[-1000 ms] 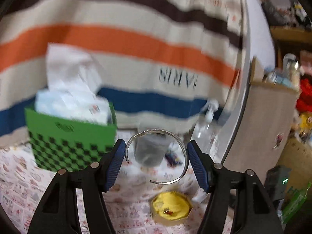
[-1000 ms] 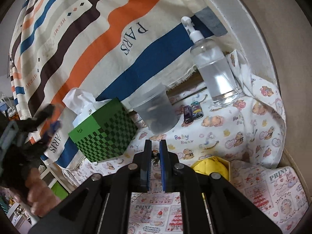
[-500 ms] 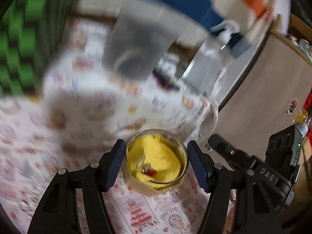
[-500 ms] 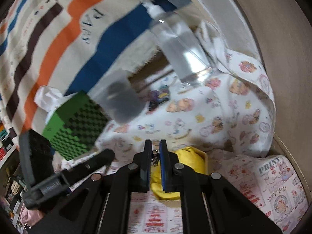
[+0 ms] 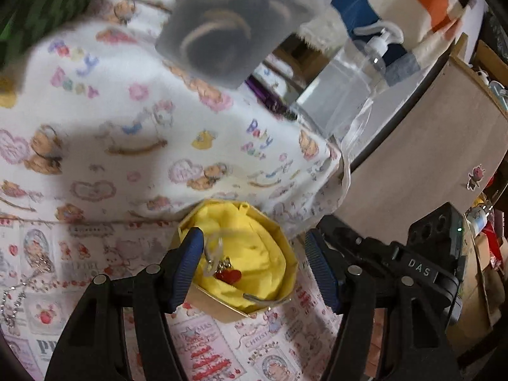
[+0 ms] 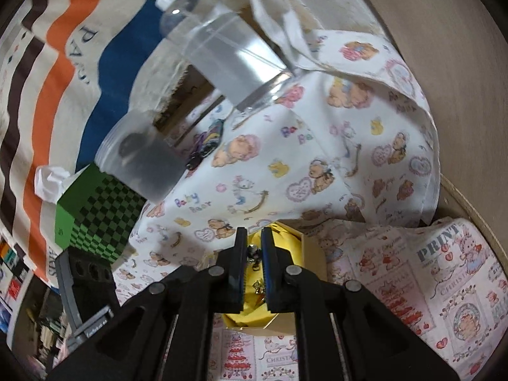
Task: Organize jewelry
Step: 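Open the left tool to drop the bangle while the right tool releases its piece into the box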
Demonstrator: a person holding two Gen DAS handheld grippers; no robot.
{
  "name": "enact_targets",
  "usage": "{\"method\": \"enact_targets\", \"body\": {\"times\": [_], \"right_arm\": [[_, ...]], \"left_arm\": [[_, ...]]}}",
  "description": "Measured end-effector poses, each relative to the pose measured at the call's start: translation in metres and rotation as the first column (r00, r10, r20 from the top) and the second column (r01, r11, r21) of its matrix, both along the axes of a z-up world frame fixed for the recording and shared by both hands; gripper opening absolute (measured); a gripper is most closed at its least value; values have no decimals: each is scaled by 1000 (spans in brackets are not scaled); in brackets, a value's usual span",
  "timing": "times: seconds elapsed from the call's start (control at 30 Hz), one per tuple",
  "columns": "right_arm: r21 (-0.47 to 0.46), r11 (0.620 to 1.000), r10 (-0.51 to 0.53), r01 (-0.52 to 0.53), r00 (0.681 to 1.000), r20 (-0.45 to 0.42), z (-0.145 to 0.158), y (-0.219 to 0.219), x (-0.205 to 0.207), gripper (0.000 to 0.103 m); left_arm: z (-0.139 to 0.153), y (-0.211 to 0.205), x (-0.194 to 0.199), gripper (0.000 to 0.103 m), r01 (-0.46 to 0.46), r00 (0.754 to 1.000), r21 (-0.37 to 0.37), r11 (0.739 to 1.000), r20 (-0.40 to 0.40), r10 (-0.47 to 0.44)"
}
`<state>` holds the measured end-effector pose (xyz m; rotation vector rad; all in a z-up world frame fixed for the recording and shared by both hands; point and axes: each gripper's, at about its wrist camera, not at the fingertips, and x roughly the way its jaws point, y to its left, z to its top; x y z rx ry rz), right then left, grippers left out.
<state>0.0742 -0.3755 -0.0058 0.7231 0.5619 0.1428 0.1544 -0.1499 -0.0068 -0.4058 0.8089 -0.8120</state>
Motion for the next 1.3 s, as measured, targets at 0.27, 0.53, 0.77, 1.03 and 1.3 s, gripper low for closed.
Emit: {"method": "enact_targets", "body": {"times": [0.27,0.53,0.77,1.03,1.3], "right_arm": [[4,1000,24,-24,1000,4,2,4,0,17],[-16,999,40,-40,999,4,4,11,0,17],[-31,999,35,-34,999,31,12,15,-4,29],[-90,996,28,-19,994,105,32,32,-19,34],[-174,982,89,-67,988,122,36,65,-24,48]], "left_arm": [[20,21,-13,74,-79,991,27,997,106,76],[32,30,-17,74,-166,973,50,985,171,155],[51,42,-30,74,-294,934,91,951,240,265],[88,100,-65,75,-450,857,274,850,401,324],[64,165,-93,80,-575,798,372,729,452,399]]}}
